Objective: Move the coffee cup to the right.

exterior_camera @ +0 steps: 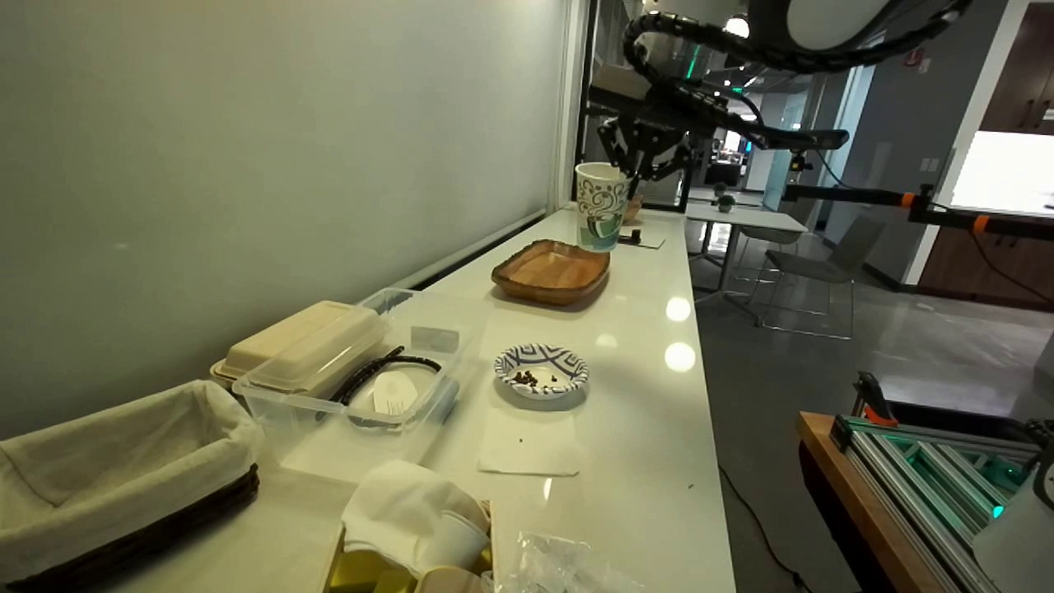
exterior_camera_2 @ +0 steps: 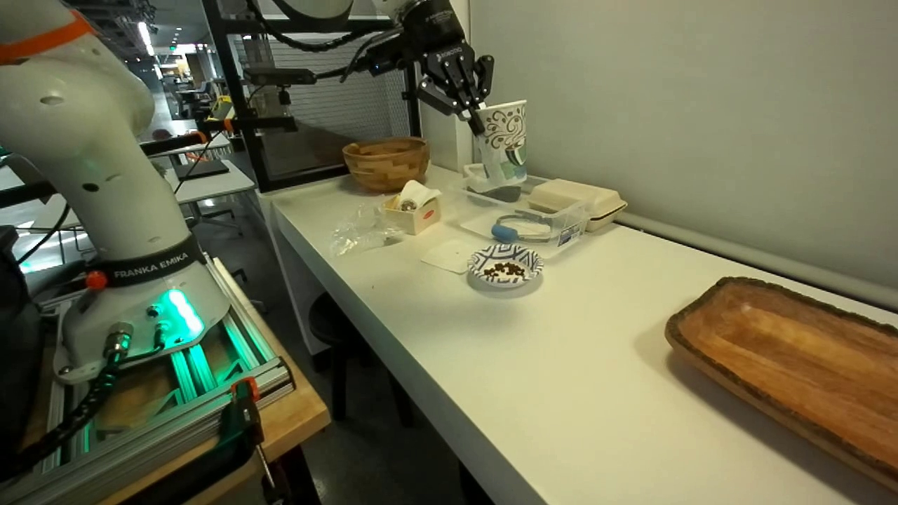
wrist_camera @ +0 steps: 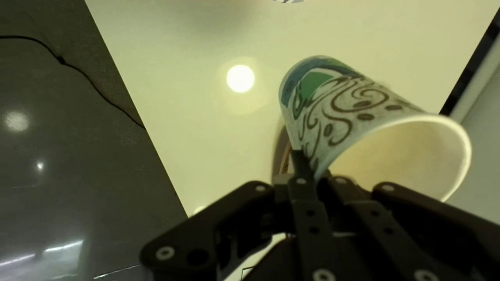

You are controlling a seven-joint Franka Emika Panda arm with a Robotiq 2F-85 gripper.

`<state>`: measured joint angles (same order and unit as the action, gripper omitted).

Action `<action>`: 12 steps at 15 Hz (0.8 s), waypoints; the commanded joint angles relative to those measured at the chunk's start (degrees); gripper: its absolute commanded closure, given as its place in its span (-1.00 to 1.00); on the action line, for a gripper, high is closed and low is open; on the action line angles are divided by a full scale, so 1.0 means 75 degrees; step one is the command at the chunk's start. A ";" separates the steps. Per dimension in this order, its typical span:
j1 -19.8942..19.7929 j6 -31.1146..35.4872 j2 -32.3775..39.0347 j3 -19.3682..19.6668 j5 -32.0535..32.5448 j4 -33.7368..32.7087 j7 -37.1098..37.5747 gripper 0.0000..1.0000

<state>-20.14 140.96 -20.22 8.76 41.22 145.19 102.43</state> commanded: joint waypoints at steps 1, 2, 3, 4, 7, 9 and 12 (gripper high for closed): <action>-0.0055 0.0000 -0.0001 -0.0100 -0.0043 -0.0003 -0.0002 0.92; -0.0045 -0.0001 -0.0001 -0.0127 -0.0041 -0.0002 0.0040 0.92; -0.0041 -0.0002 -0.0002 -0.0139 -0.0040 -0.0002 0.0063 0.92; -0.0040 -0.0002 -0.0002 -0.0144 -0.0039 -0.0001 0.0072 0.92; 0.0115 -0.0117 0.0490 0.0255 -0.0778 -0.0314 -0.0949 0.98; 0.0078 0.0037 0.0838 0.0601 -0.1365 -0.0491 -0.2075 0.98; -0.0139 0.0332 0.1430 0.0947 -0.1887 -0.0780 -0.3531 0.98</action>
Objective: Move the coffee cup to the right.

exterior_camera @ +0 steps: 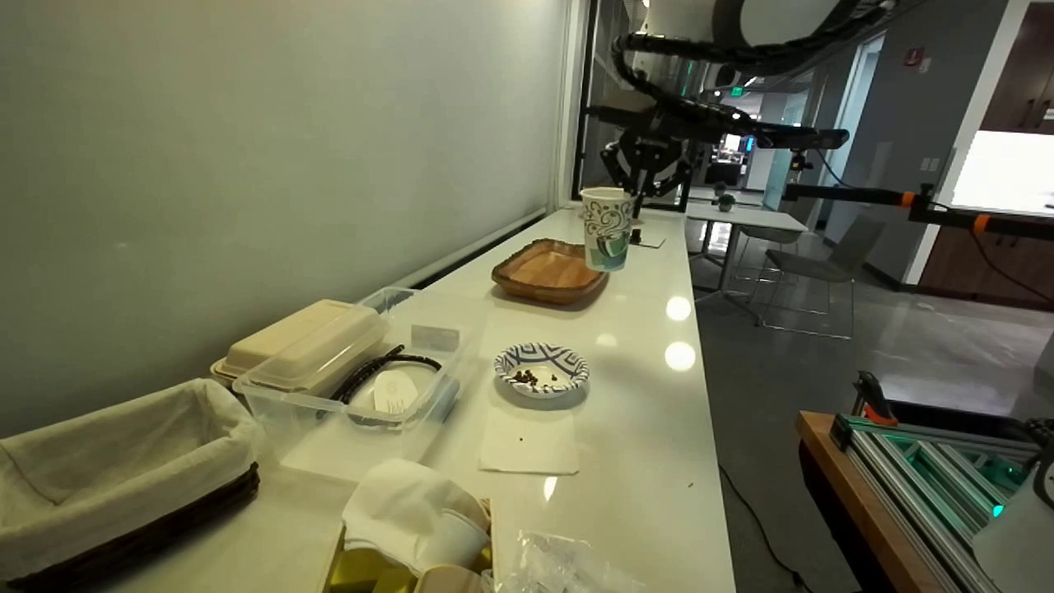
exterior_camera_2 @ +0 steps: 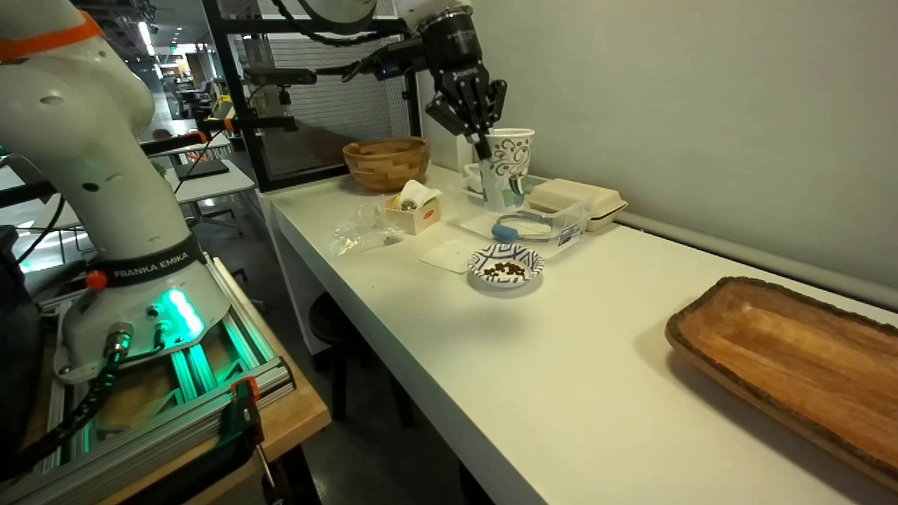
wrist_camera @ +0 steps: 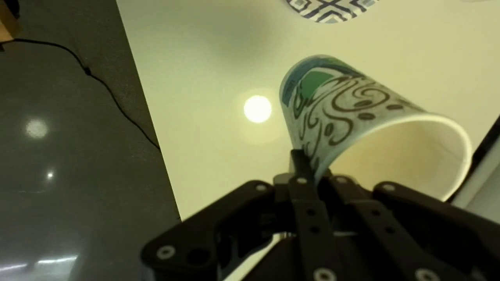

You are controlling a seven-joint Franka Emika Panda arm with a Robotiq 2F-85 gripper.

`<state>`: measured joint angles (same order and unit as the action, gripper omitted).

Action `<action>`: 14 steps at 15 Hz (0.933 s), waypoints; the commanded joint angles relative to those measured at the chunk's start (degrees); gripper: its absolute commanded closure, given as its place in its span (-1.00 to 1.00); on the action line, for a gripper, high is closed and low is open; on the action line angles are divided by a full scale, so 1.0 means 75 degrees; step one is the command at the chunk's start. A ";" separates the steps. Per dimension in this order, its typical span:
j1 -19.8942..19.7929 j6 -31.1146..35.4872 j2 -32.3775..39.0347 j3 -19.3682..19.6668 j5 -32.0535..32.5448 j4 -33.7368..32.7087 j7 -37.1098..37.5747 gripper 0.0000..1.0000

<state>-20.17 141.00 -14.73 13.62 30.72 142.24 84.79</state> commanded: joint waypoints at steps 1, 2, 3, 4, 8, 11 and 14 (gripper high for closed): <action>-0.0153 0.0493 0.0890 0.0435 -0.0703 -0.0479 -0.1681 0.98; -0.0259 0.0891 0.1139 0.0507 -0.0625 -0.0561 -0.1836 0.98; -0.0336 0.1254 0.1355 0.0568 -0.0541 -0.0633 -0.2013 0.98; -0.0409 0.1695 0.1608 0.0619 -0.0419 -0.0693 -0.2083 0.98; -0.0412 0.3221 0.2625 0.0868 -0.0766 -0.0816 -0.2397 0.98; -0.0532 0.3865 0.3390 0.0736 -0.1268 -0.0936 -0.2396 0.98; -0.0661 0.4172 0.3940 0.0481 -0.1675 -0.1053 -0.2451 0.98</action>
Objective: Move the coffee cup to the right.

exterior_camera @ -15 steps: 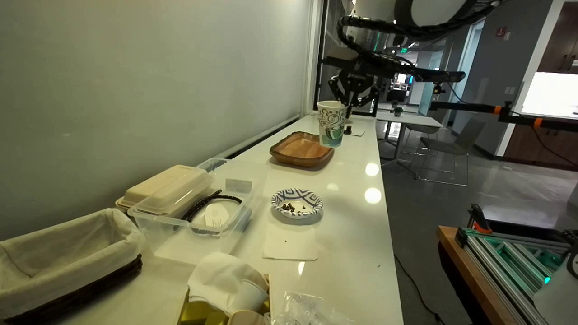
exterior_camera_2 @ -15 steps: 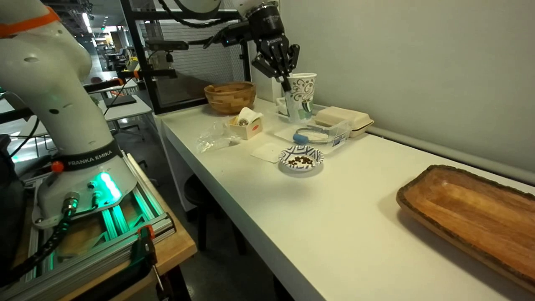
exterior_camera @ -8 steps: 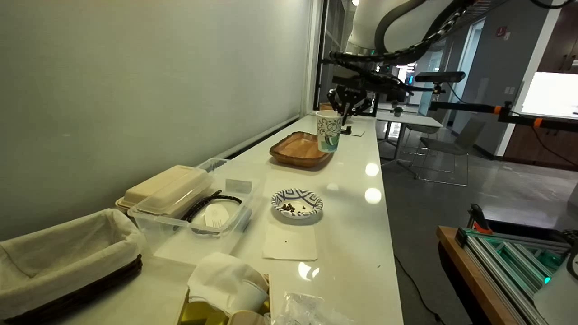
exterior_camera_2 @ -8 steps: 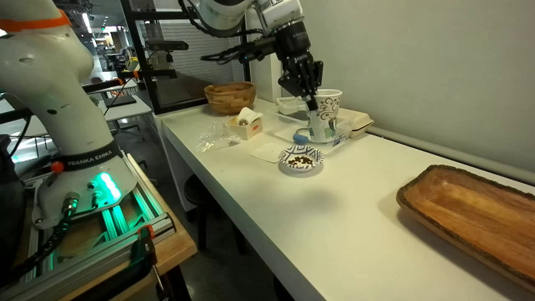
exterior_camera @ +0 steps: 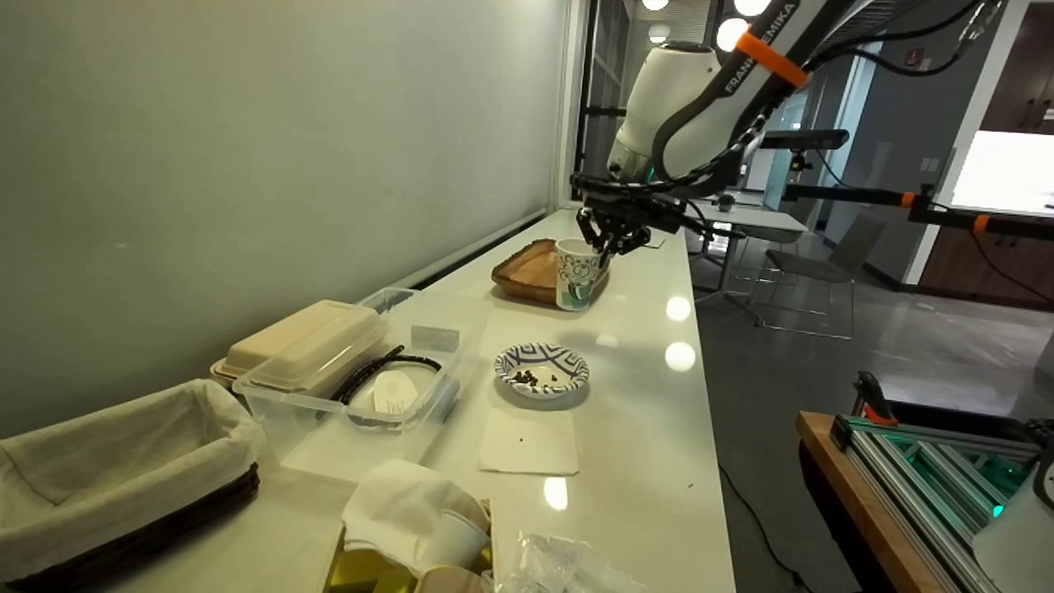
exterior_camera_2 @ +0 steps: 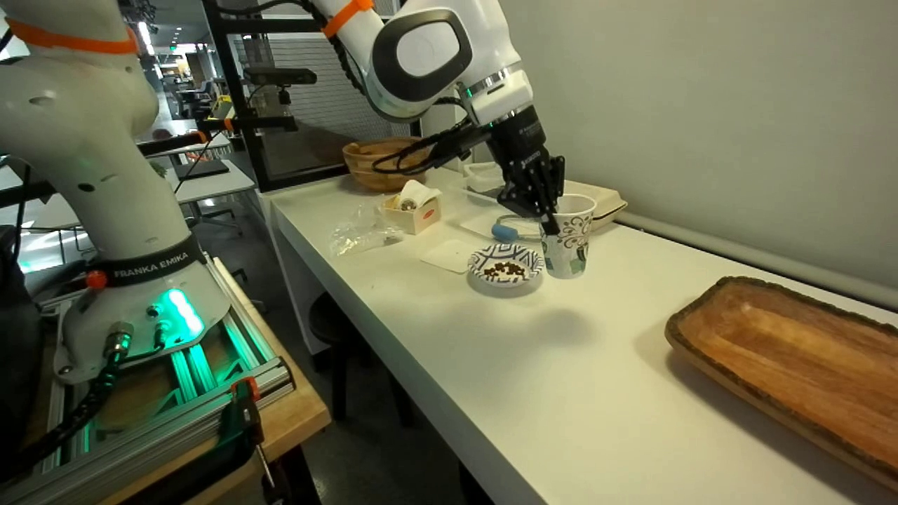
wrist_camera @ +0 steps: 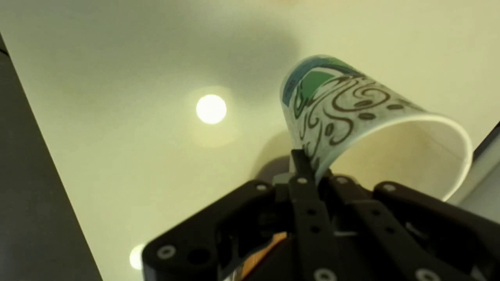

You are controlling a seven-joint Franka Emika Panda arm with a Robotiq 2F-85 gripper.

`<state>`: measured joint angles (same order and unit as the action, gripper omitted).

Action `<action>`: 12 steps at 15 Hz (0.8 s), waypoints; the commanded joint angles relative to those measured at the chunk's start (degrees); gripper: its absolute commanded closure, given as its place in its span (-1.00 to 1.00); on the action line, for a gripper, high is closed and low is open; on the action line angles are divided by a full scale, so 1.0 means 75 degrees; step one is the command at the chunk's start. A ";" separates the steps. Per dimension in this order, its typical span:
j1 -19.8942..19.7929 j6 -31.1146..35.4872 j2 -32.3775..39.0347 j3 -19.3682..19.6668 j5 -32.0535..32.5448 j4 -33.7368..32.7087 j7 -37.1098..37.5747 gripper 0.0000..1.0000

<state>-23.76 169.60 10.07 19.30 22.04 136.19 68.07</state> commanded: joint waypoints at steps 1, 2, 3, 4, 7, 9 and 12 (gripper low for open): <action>-0.0248 0.0381 0.0755 -0.0408 -0.0673 -0.0267 -0.0287 0.98; 0.0316 0.0501 0.0921 0.0069 -0.1281 -0.0284 -0.0753 0.98; 0.0325 0.0561 0.1056 0.0022 -0.1575 -0.0318 -0.0965 0.98; 0.0376 0.0728 0.1189 0.0045 -0.1860 -0.0348 -0.1272 0.98; 0.0404 0.0923 0.1434 -0.0070 -0.2795 -0.0411 -0.2147 0.98; 0.0442 0.0844 0.1507 -0.0106 -0.3308 -0.0466 -0.2617 0.42; 0.0782 0.0848 0.1358 0.0321 -0.2925 -0.0486 -0.2342 0.27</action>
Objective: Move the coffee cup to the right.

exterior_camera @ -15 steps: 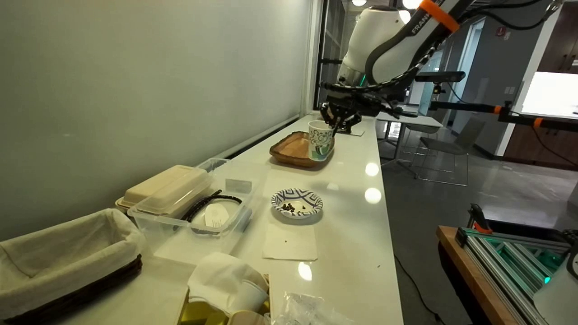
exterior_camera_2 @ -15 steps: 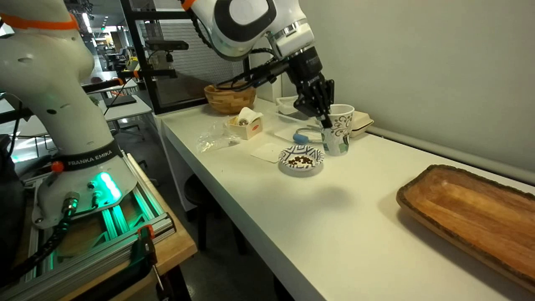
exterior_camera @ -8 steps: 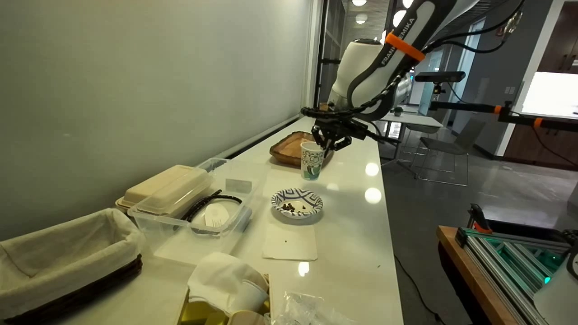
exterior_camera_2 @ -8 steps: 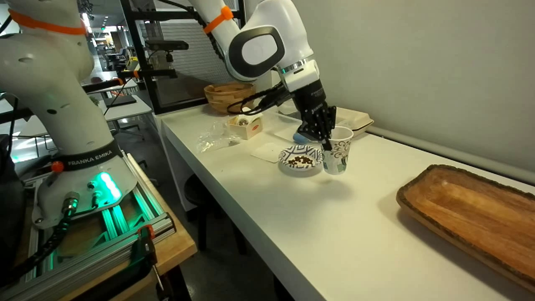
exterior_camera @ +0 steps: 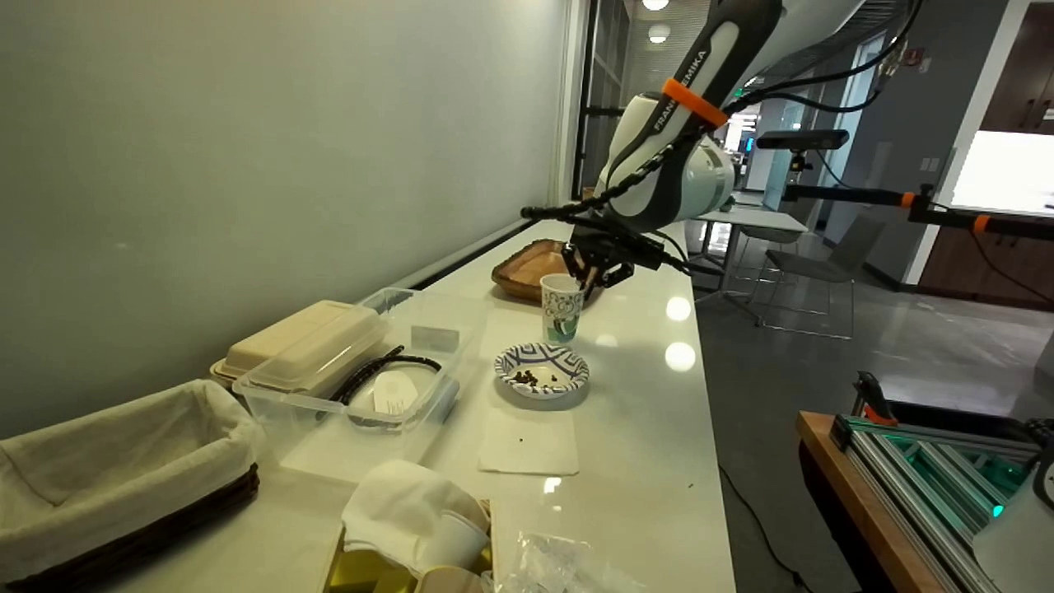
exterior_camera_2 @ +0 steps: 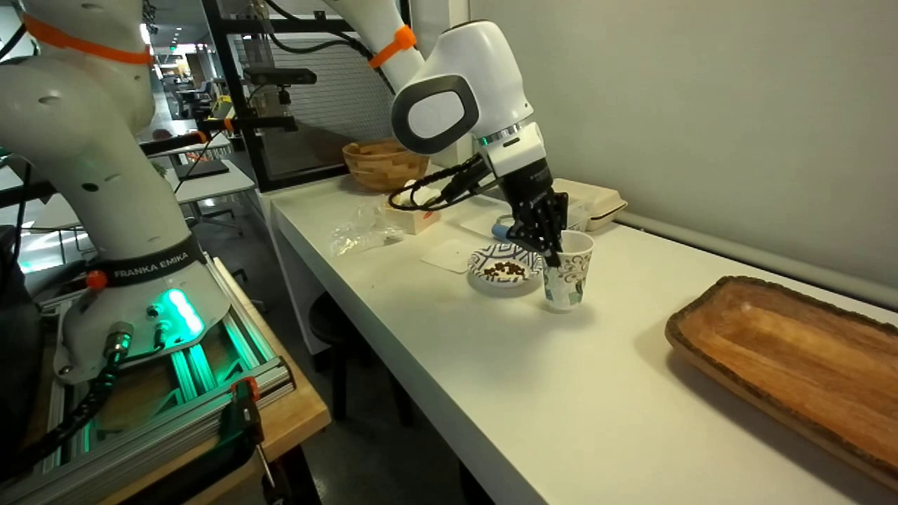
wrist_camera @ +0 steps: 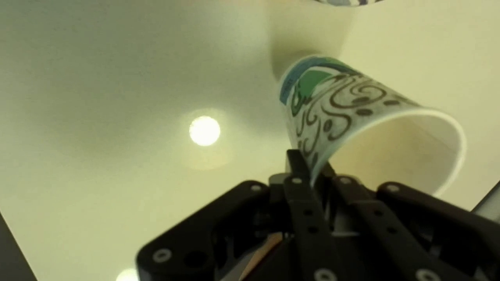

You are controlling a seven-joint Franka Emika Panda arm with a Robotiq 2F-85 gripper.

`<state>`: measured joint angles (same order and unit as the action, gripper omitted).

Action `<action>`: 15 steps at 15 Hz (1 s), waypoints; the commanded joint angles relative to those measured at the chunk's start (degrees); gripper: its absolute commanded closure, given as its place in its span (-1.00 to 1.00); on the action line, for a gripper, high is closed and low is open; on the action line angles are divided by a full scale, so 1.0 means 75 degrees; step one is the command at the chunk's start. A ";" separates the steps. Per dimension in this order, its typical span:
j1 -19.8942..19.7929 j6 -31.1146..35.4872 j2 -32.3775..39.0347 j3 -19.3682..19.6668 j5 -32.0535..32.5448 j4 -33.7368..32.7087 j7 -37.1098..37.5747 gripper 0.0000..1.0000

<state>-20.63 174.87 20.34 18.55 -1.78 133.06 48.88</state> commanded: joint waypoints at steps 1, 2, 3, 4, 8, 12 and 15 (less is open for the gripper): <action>0.0520 -0.0204 -0.0221 0.0564 0.0294 -0.0053 0.0222 0.13; 0.0891 -0.0438 -0.0479 0.0983 0.0533 0.0008 0.0347 -0.05; 0.1380 -0.0703 -0.0655 0.1553 0.0833 0.0015 0.0587 -0.19; 0.1785 -0.1106 -0.0966 0.2017 0.1222 0.0045 0.0738 -0.32; 0.2570 -0.3229 -0.2612 0.2536 0.2839 0.0084 0.0242 -0.93; 0.1841 -0.5335 -0.4311 0.0855 0.2871 0.0020 -0.0867 -1.00; 0.1588 -0.6556 -0.5128 -0.0094 0.2184 -0.0139 -0.2051 -1.00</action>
<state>-6.24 132.48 -11.93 23.53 18.42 131.41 41.73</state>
